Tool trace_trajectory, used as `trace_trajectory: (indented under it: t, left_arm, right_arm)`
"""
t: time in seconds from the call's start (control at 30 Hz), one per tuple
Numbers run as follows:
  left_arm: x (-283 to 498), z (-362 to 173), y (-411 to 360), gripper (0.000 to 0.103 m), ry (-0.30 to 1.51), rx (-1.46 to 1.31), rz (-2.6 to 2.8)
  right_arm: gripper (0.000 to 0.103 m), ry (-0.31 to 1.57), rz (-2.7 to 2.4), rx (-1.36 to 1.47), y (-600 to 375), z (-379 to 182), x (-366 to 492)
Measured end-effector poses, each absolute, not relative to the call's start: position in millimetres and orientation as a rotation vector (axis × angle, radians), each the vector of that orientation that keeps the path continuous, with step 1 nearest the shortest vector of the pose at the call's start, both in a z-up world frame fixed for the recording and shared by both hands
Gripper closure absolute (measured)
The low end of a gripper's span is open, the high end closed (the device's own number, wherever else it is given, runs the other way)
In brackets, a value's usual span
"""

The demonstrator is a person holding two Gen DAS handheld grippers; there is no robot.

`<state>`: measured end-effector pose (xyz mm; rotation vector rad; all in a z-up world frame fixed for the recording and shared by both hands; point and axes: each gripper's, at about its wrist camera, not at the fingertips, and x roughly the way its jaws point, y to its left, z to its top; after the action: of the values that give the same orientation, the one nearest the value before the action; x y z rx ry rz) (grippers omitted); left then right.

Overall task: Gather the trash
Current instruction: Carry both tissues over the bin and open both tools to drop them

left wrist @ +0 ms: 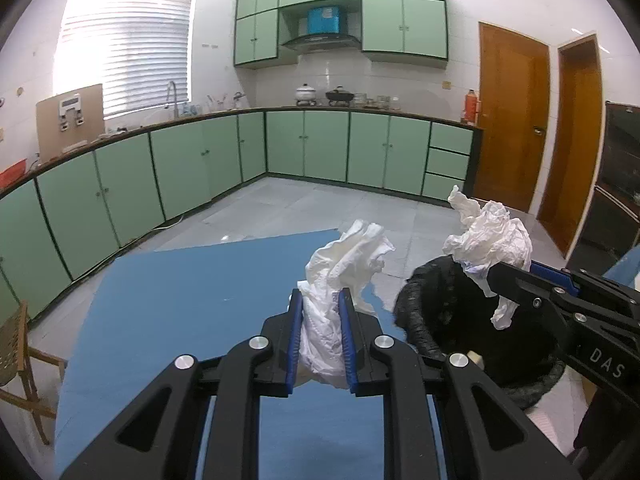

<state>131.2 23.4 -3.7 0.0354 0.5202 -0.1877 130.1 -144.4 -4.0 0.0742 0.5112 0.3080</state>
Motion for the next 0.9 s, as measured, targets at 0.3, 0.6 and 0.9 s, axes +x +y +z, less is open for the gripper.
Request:
trace_trajectory:
  t: [0.3, 0.6, 0.9]
  left_arm:
    - [134, -3, -21, 0.085, 0.521, 0.060, -0.276]
    - [149, -16, -75, 0.085, 0.532, 0.084, -0.368]
    - [167, -35, -123, 0.085, 0.550, 0.108, -0.443]
  right_arm:
    - [0.080, 0.498, 0.227, 0.083, -189, -5, 118]
    - [0.080, 0.504, 0.114, 0.100, -244, -17, 116]
    - [0.080, 0.534, 0.030, 0.112, -286, -41, 122]
